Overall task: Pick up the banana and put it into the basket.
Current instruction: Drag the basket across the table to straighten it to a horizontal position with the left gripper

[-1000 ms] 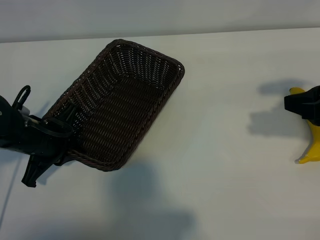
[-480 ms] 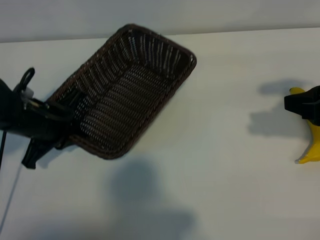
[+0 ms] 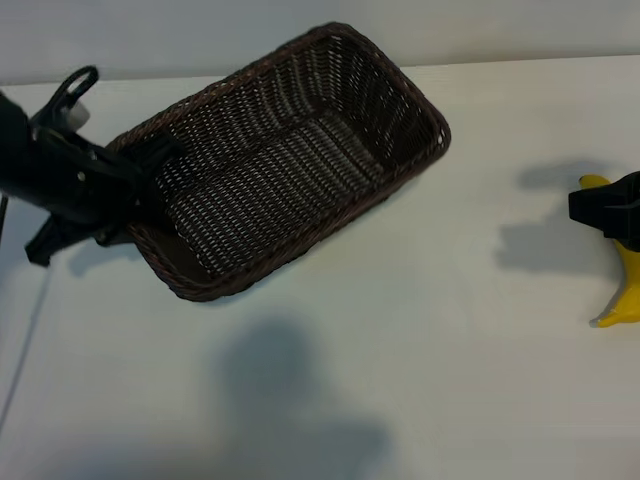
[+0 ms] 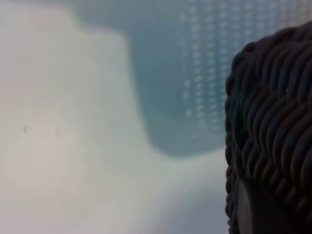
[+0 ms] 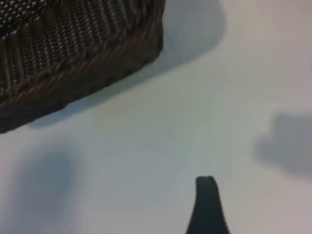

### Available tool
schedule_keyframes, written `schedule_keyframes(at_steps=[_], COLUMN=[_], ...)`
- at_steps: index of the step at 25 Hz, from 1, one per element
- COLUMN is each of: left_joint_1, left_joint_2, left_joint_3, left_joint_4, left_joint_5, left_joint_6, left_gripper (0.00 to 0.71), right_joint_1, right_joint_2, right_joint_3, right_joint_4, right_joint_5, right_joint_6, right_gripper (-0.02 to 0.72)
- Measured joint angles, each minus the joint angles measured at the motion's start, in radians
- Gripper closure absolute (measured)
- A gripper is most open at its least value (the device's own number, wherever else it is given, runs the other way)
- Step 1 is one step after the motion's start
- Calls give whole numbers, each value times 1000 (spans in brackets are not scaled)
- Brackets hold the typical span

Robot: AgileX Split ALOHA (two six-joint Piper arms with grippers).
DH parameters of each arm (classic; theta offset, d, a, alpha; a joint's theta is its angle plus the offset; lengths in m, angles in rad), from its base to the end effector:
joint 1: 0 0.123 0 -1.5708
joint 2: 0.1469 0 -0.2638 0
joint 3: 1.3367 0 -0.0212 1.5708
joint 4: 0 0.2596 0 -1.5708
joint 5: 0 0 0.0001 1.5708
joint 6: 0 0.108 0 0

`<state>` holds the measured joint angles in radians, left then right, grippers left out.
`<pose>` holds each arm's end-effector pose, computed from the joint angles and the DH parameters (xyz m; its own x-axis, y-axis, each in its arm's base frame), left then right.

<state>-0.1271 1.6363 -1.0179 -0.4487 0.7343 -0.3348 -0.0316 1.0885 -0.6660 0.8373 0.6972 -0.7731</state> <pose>0.3196 -0.0725 0.1708 -0.8631 -0.4948 -0.1011 -0.4101 0.8036 -0.4312 0.2296 0.0443 0.2356 -0.7271 -0.0370 -0.6856 -0.3385 0.8880 0.3112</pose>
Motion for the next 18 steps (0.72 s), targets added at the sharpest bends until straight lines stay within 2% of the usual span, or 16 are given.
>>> schedule_keyframes(at_steps=[3,10,13,18], left_joint_1=[20,17,3,-53], left_joint_2=[68,249,312,380], left_joint_3=[-93,-346,-433,-521], left_joint_4=[-17,-15,-12,-11], left_joint_5=[105,329,369,381], left_joint_6=[136,329,359,365], left_gripper=[553,553,553,553], right_joint_1=[0,0,0,0], right_joint_2=[0,0,0,0], right_joint_3=[0,0,0,0], right_joint_4=[0,0,0,0], right_joint_5=[0,0,0,0], right_joint_6=[0,0,0,0], right_gripper=[179,179,179,179])
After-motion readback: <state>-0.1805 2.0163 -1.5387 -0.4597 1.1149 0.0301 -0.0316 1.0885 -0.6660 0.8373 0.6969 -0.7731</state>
